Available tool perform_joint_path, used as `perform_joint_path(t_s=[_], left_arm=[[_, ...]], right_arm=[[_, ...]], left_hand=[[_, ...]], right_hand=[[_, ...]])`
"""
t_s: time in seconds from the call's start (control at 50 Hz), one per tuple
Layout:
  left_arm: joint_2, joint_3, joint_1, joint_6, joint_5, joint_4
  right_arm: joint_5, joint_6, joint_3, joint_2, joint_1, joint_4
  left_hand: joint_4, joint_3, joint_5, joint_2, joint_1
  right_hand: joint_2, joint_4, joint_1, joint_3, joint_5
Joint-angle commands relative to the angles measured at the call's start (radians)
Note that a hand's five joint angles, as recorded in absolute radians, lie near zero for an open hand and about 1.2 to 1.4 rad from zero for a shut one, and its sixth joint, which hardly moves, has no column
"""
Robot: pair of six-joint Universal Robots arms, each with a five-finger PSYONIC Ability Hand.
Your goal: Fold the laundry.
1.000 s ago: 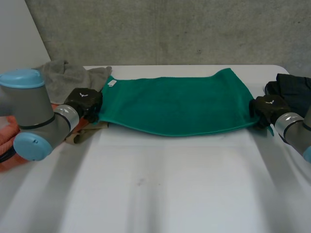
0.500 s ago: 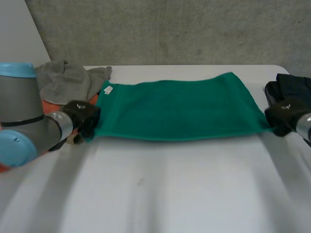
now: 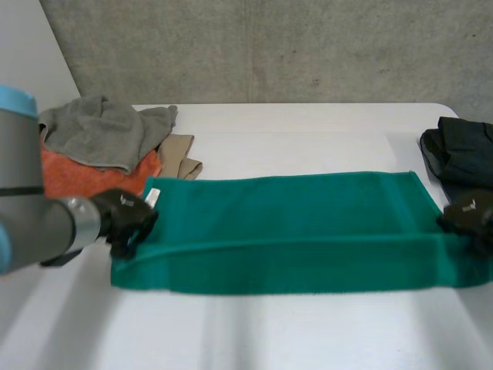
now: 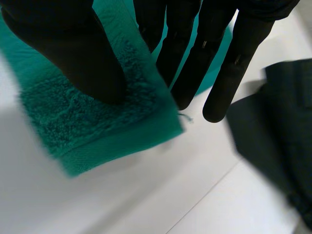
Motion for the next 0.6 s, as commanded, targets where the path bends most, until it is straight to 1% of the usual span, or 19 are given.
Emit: perform_joint_path(t_s=[0.02, 0.1, 0.18, 0.36, 0.42, 0.44, 0.46, 0.48, 0.5, 0.52, 0.54, 0.56, 0.6], left_arm=[[-0.17, 0.262, -0.03, -0.151, -0.069, 0.053], [-0.253, 0.392, -0.04, -0.183, -0.133, 0.053], [-0.341, 0.52, -0.05, -0.192, -0.187, 0.05], [-0.5, 0.738, -0.086, -0.186, -0.249, 0.053], [-0.549, 0.805, -0.094, -0.192, -0.27, 0.064], [-0.559, 0.817, -0.096, -0.192, -0.273, 0.066], [-0.566, 0.828, -0.097, -0.192, -0.279, 0.066], [-0.58, 0.84, -0.106, -0.186, -0.293, 0.066], [-0.583, 0.847, -0.109, -0.189, -0.299, 0.067], [-0.586, 0.848, -0.115, -0.192, -0.307, 0.069], [-0.586, 0.848, -0.119, -0.192, -0.314, 0.069], [-0.58, 0.842, -0.125, -0.192, -0.324, 0.07], [-0.57, 0.833, -0.129, -0.197, -0.331, 0.073]], right_arm=[[0.006, 0.168, -0.119, 0.106, 0.069, -0.264], [0.029, 0.217, -0.19, 0.17, 0.094, -0.395], [0.061, 0.254, -0.274, 0.248, 0.125, -0.466], [0.083, 0.253, -0.448, 0.411, 0.188, -0.492], [0.12, 0.254, -0.504, 0.469, 0.2, -0.539], [0.13, 0.254, -0.515, 0.482, 0.203, -0.55], [0.143, 0.256, -0.524, 0.492, 0.206, -0.563], [0.164, 0.262, -0.535, 0.511, 0.211, -0.582], [0.178, 0.265, -0.541, 0.52, 0.214, -0.593], [0.19, 0.271, -0.544, 0.525, 0.215, -0.605], [0.204, 0.277, -0.544, 0.529, 0.218, -0.618], [0.224, 0.295, -0.54, 0.532, 0.221, -0.642], [0.232, 0.314, -0.531, 0.531, 0.223, -0.653]], left_hand=[[0.197, 0.204, 0.249, 0.198, 0.237], [0.197, 0.204, 0.249, 0.198, 0.237], [0.197, 0.204, 0.249, 0.198, 0.237], [0.197, 0.204, 0.249, 0.198, 0.237], [0.18, 0.187, 0.232, 0.181, 0.22], [0.002, 0.009, 0.054, 0.004, 0.042], [-0.255, -0.248, -0.203, -0.254, -0.215], [-0.671, -0.664, -0.619, -0.669, -0.631], [-0.811, -0.805, -0.759, -0.81, -0.772], [-0.958, -0.951, -0.906, -0.956, -0.918], [-1.025, -1.018, -0.973, -1.023, -0.985], [-1.025, -1.018, -0.973, -1.023, -0.985], [-1.025, -1.018, -0.973, -1.023, -0.985]], right_hand=[[0.213, 0.199, 0.248, 0.208, 0.221], [0.213, 0.199, 0.248, 0.208, 0.221], [0.213, 0.199, 0.248, 0.208, 0.221], [0.213, 0.199, 0.248, 0.208, 0.221], [0.213, 0.199, 0.248, 0.208, 0.221], [0.184, 0.169, 0.219, 0.178, 0.192], [0.047, 0.033, 0.082, 0.041, 0.055], [-0.178, -0.193, -0.143, -0.184, -0.17], [-0.341, -0.355, -0.305, -0.346, -0.332], [-0.601, -0.615, -0.565, -0.606, -0.592], [-0.949, -0.963, -0.914, -0.955, -0.941], [-1.009, -1.023, -0.973, -1.014, -1.0], [-1.009, -1.023, -0.973, -1.014, -1.0]])
